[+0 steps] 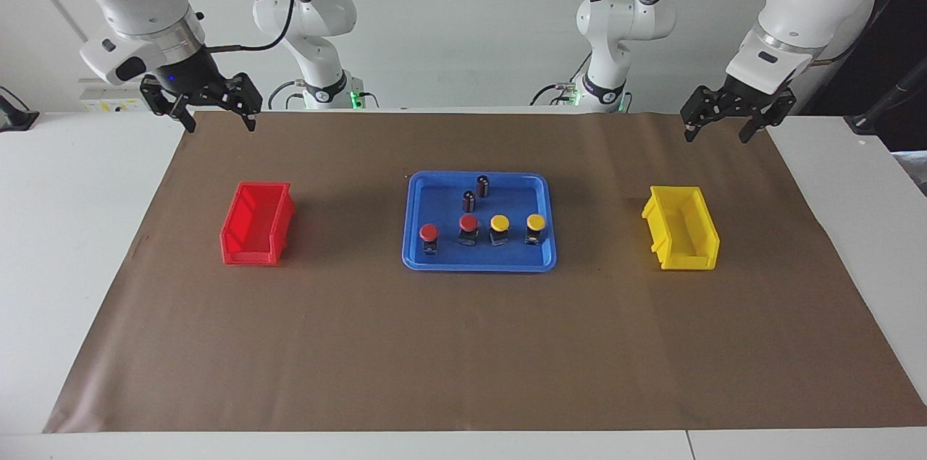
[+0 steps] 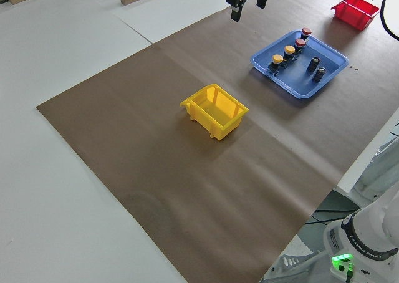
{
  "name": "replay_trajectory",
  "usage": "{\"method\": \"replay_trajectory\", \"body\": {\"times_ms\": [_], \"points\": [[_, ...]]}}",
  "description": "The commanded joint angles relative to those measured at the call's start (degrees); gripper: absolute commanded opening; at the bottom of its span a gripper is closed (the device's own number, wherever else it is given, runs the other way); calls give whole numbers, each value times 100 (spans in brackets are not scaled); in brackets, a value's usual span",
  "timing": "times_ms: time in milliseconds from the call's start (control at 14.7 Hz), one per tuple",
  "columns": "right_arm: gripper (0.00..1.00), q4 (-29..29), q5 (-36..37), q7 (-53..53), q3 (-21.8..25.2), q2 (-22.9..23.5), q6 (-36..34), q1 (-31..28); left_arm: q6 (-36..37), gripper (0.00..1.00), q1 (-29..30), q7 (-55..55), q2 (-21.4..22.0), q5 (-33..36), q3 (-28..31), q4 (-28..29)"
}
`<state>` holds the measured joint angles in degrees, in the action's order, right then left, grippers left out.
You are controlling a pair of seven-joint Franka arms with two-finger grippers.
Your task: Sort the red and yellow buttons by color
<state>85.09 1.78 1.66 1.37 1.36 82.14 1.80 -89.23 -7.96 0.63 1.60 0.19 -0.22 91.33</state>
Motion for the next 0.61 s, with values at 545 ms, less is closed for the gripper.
{"method": "replay_trajectory", "body": {"times_ms": [545], "points": [[100,252,60,71,-40,-110,57,40,-147,100,84,-107,182,-98,-31,227]]}}
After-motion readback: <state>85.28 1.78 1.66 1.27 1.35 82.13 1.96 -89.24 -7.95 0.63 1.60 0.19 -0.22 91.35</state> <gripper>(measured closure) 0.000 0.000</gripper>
